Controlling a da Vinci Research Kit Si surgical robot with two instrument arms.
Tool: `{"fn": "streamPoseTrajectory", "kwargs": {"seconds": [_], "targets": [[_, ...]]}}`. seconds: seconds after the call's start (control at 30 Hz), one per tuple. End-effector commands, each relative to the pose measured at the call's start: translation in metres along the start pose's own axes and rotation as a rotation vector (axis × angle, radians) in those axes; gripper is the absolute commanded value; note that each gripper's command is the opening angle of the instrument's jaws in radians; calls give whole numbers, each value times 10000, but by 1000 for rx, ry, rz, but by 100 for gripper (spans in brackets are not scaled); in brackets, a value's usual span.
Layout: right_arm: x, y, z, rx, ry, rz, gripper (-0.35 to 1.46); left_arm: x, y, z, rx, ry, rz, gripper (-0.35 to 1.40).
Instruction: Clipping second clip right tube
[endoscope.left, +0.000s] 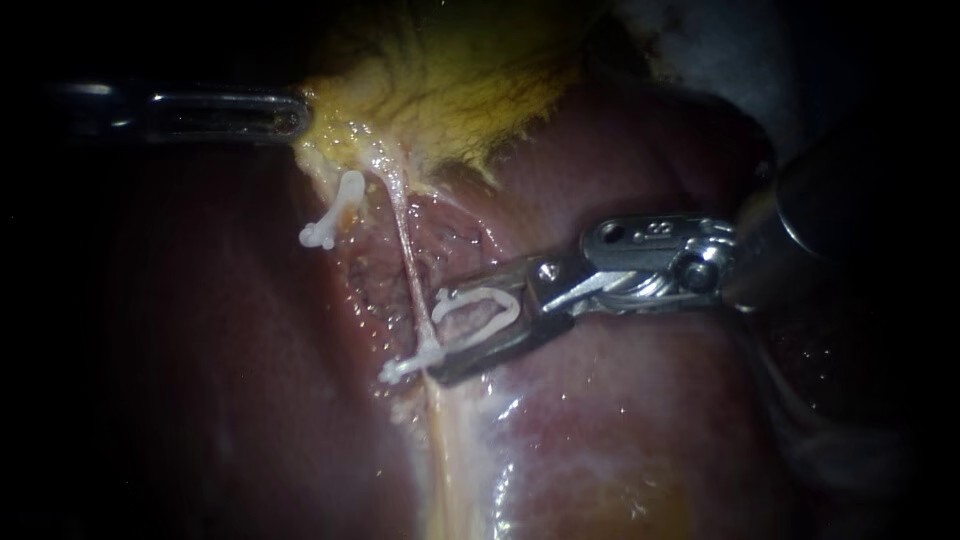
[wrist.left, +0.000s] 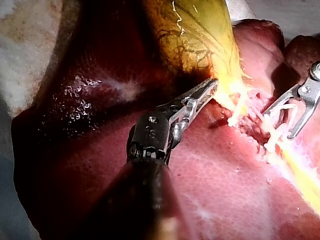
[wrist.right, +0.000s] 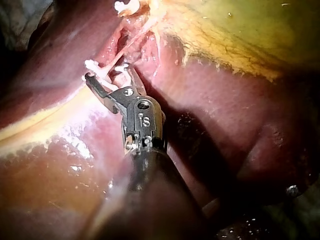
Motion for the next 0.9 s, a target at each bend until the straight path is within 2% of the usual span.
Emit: {"fn": "streamPoseTrajectory", "kwargs": {"seconds": [0.03,0.17,0.3,0.47,0.67,0.9], "targets": [[0,2,2,3,8,12,54,0,0,0,0,0,0,-35],[0,9,7,16,43,48,54,0,0,0,0,0,0,-35],[-4,13,18,21,61,73,54,0,0,0,0,0,0,-35],[-10,16,33,60,83,112,56,0,0,0,0,0,0,-35],[-7,12,36,200,191,201,55,0,-1,1,0,0,0,-35],[6,-3,33,330,241,245,53,0,-1,1,0,0,0,-35]]}}
